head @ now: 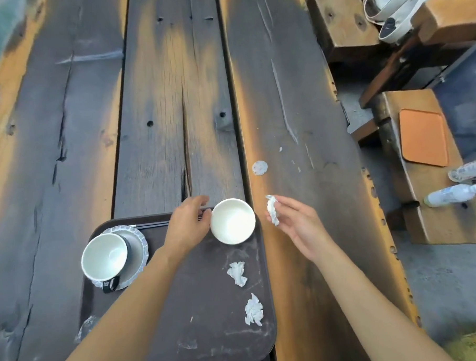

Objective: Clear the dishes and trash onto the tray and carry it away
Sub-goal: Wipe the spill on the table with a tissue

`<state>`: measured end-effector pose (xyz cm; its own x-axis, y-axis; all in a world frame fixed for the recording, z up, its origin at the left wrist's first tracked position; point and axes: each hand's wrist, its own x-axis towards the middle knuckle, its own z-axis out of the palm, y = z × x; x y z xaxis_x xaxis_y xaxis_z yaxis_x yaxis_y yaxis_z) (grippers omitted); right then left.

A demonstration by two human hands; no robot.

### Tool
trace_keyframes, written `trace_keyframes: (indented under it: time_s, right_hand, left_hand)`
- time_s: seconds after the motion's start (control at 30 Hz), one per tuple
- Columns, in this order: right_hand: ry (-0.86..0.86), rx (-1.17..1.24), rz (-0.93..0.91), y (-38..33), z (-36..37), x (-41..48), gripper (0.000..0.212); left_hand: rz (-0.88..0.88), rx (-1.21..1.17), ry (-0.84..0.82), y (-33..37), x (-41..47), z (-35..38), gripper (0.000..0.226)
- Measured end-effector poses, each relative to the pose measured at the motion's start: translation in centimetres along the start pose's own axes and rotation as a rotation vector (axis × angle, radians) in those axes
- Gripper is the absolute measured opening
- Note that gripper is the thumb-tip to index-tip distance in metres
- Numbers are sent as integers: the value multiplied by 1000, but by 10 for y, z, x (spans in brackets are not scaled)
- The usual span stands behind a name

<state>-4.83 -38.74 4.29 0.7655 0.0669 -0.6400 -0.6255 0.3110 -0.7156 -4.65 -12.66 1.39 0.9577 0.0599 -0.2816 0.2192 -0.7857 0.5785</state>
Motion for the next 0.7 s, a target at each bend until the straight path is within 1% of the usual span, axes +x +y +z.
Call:
trace_keyframes:
  time_s: [0.1, 0.2, 0.3, 0.37, 0.43, 0.47, 0.53, 0.63, 0.7]
  right_hand:
    - [83, -166, -37, -20, -4, 29, 16]
    - [179, -312, -85, -38, -16, 70, 17]
    - [328, -494, -164, -52, -28, 113, 12]
    - [417, -614, -246, -62, -31, 137, 11]
    - [469, -768, -329, -71, -31, 159, 16]
    - [482, -826, -358, -75, -31, 170, 17]
    - [479, -933, -416, -78, -33, 193, 17]
    - [444, -1143, -483, -73, -37, 223, 15]
    - [406, -1245, -533, -67, -38, 235, 15]
  left_hand:
    - [24, 47, -49, 12, 37, -1, 38]
    - [62, 128, -93, 21, 77, 7, 41]
    - [127, 229, -131, 23, 112, 21, 47]
    - [182, 353, -176, 21, 134, 34, 57]
    - [169, 498, -241, 16, 153, 47, 67]
    - [158, 543, -256, 12, 160, 54, 70]
    - [175, 593, -229, 2, 168, 65, 72]
    - [247, 609, -117, -10, 167, 73, 70]
    - [266, 622, -71, -14, 167, 76, 69]
